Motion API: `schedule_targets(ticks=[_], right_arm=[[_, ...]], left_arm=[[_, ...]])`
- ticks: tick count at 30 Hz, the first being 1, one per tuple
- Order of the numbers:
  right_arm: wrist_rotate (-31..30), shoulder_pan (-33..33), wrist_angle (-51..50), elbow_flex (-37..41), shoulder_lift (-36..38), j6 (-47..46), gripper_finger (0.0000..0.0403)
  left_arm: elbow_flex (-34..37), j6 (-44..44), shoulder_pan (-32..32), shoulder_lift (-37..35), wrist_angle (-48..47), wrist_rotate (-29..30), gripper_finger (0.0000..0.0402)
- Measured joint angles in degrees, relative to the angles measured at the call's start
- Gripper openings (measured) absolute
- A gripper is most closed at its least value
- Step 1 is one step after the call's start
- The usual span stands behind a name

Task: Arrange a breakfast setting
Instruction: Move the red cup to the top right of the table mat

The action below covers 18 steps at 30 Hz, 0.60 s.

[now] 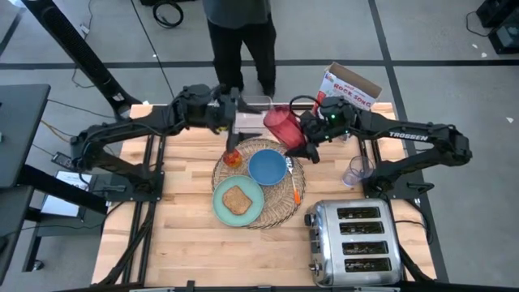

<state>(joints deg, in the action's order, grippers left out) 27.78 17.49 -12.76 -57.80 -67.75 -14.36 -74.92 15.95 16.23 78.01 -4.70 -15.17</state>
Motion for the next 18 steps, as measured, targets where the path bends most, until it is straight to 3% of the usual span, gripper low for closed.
schedule_targets(ticks=[7,18], right_arm=[[8.70,-0.22,0.79,-0.08,-2.10,-4.04,0.0319],[15.70,-0.22,9.11,-0.07,-8.47,-9.45,0.0319]], left_arm=[[-0.15,3.92,-2.38,0.41,-2.24,2.05,0.0273],[-0.16,10.57,-4.99,1.87,-8.74,3.50,0.0198]])
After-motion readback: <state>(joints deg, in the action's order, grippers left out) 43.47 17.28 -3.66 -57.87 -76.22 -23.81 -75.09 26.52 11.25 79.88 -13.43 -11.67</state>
